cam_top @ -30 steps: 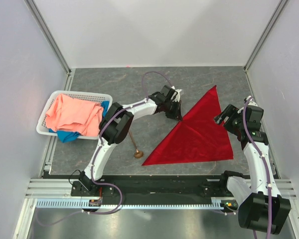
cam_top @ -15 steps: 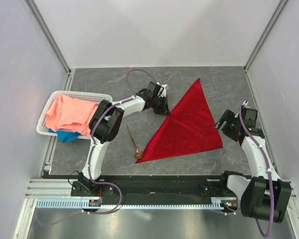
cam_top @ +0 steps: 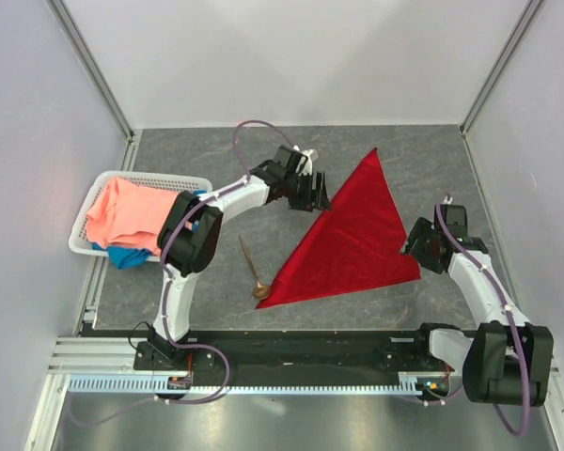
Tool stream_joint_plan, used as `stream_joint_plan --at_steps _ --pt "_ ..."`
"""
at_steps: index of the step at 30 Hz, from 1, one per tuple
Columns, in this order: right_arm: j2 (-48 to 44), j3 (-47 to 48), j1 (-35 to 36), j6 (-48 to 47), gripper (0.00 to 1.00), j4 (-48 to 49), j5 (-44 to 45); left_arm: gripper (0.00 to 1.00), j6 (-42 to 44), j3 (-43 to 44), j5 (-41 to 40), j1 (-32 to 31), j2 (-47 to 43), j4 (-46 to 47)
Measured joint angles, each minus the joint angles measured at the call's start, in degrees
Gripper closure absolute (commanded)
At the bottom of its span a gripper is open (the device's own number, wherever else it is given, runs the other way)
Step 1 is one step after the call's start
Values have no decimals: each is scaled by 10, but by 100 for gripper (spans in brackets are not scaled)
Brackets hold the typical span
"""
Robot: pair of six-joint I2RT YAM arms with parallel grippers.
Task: Fold the napkin, place the utensils inside, and roll it up
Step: Fold the napkin, then grab a utensil with the right arm
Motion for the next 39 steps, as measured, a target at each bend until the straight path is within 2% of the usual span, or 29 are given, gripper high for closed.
stream_joint_plan --at_steps 5,7,9,10,12,17,20,27,31,39 --pt "-9 18 112 17 31 0 21 18 5 2 -3 19 -68 -39" --pt "-5 37 181 24 32 11 34 18 9 2 -5 39 -104 -61" --pt "14 68 262 25 32 28 51 12 18 -1 -10 73 -153 -88" --pt "31 86 303 25 32 35 60 6 25 -7 -17 98 -186 -101" --pt "82 133 375 24 32 46 83 0 41 -24 -36 151 -256 -116" --pt "242 272 533 19 34 74 124 0 86 -53 -85 279 -406 -144" --pt "334 350 594 16 36 88 127 0 101 -68 -101 322 -450 -146" --pt "494 502 674 3 39 76 133 0 103 -150 -95 431 -424 -154" --pt "546 539 695 -3 43 51 141 1 102 -178 -83 439 -420 -163" --pt "591 569 698 -8 47 0 160 1 102 -178 -48 443 -420 -153"
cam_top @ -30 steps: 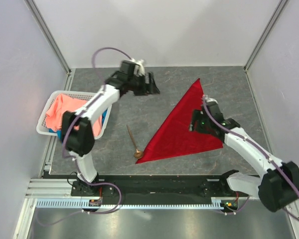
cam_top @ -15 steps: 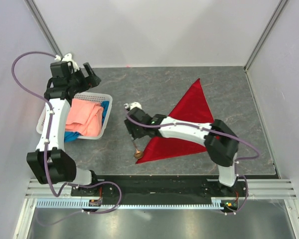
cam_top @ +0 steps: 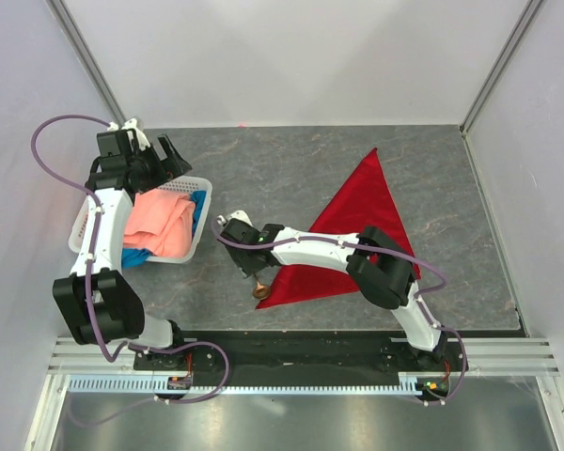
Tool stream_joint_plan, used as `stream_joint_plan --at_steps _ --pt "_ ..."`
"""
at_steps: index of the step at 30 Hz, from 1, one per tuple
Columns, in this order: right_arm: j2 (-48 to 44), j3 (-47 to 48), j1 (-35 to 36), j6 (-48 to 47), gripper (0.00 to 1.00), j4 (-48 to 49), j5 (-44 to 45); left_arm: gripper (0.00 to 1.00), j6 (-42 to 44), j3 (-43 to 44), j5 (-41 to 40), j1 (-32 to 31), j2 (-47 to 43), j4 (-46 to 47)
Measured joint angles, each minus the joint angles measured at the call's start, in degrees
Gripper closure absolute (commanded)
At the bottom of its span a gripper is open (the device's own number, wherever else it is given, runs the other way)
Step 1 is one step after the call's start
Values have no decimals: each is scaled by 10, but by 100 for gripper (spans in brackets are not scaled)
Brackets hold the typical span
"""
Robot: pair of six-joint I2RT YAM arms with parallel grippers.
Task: Fold the napkin, place the utensils inside, and roll it up
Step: Grab a utensil with the right arm
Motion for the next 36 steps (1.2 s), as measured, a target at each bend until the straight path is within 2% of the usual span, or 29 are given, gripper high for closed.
stream_joint_plan --at_steps 13,17,18,21,22,23,31,36 --pt "15 3 6 2 67 -29 -7 1 0 -1 19 5 0 6" --pt "20 10 6 3 69 -30 -14 1 0 -3 20 6 0 8" --pt "20 10 6 3 72 -30 -14 1 0 -3 21 6 0 8" --pt "23 13 6 7 88 -31 -16 1 0 -3 27 6 0 10" --pt "24 15 6 9 98 -31 -18 1 0 -3 29 6 0 10" --pt "25 16 6 9 100 -32 -19 1 0 -3 29 6 0 11" --pt "27 22 3 36 100 -33 -29 2 -1 -7 32 7 0 14" --pt "27 25 -13 106 100 -4 -50 2 -1 -11 33 10 -1 19"
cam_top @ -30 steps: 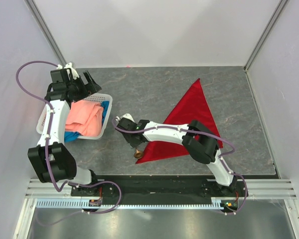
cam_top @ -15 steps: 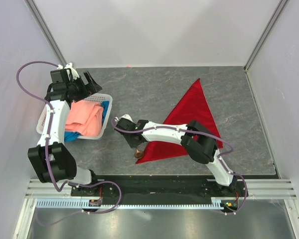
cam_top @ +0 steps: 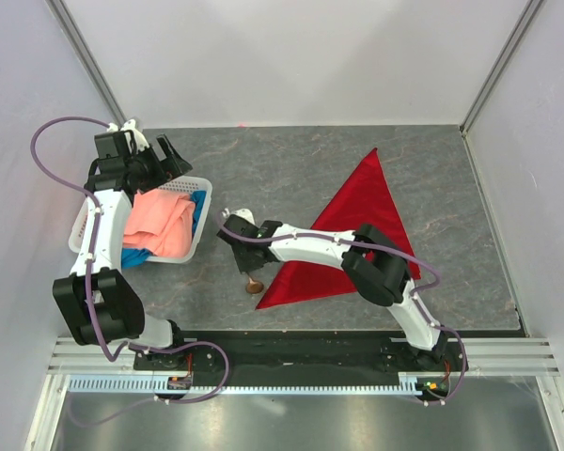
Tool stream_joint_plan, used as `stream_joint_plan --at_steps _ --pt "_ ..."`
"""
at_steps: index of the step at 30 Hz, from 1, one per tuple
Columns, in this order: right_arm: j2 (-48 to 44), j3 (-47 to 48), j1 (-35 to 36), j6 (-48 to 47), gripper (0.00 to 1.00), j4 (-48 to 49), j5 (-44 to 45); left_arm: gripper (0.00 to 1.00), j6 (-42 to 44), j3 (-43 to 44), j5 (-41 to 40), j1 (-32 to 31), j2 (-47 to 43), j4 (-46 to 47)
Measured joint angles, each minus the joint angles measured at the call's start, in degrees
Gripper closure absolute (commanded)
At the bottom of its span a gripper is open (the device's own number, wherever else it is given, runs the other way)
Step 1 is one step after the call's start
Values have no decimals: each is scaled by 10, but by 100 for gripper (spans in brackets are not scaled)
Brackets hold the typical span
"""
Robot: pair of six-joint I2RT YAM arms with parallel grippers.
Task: Fold the napkin, place the utensils inside, and roll it up
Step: Grab a utensil with the right arm
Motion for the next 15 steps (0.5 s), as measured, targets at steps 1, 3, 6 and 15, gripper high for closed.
stream_joint_plan --at_steps 1,3,6,15 --pt "-1 0 -4 16 100 6 0 2 0 0 0 0 0 0" --pt "-7 0 -17 52 100 16 7 2 0 -1 0 0 0 0" --pt "-38 -7 -43 101 100 27 38 2 -1 -1 1 0 0 1" --pt "-196 -115 -137 209 100 36 150 2 -10 -3 15 0 -1 8"
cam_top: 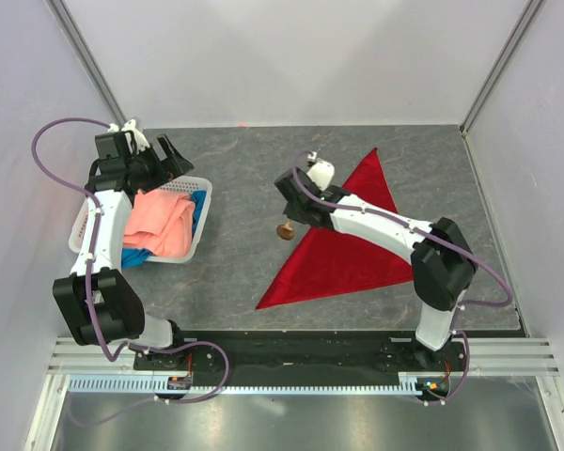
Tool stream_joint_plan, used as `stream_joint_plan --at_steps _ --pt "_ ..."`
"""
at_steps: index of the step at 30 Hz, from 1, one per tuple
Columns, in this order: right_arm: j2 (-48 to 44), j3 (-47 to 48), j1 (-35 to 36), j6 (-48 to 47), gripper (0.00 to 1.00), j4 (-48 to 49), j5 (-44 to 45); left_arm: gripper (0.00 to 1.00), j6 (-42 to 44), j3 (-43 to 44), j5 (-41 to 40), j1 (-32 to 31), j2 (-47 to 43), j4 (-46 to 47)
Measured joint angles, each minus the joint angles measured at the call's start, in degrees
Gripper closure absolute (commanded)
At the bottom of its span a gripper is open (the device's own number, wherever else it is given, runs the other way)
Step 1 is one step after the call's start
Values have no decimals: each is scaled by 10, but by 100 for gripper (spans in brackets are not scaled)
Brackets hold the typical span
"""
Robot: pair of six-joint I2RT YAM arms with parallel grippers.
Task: Fold the napkin, place the utensils inside, and roll it up
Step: Grab a utensil with the right arm, then place the utensil onto the napkin
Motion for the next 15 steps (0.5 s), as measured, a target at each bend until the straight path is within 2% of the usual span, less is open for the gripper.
stream_joint_plan --at_steps 6,15 --pt "-28 -72 -57 47 100 -23 39 2 -7 -7 11 0 0 7" --pt "-24 -88 -92 58 100 -37 51 2 -14 -8 29 1 0 14"
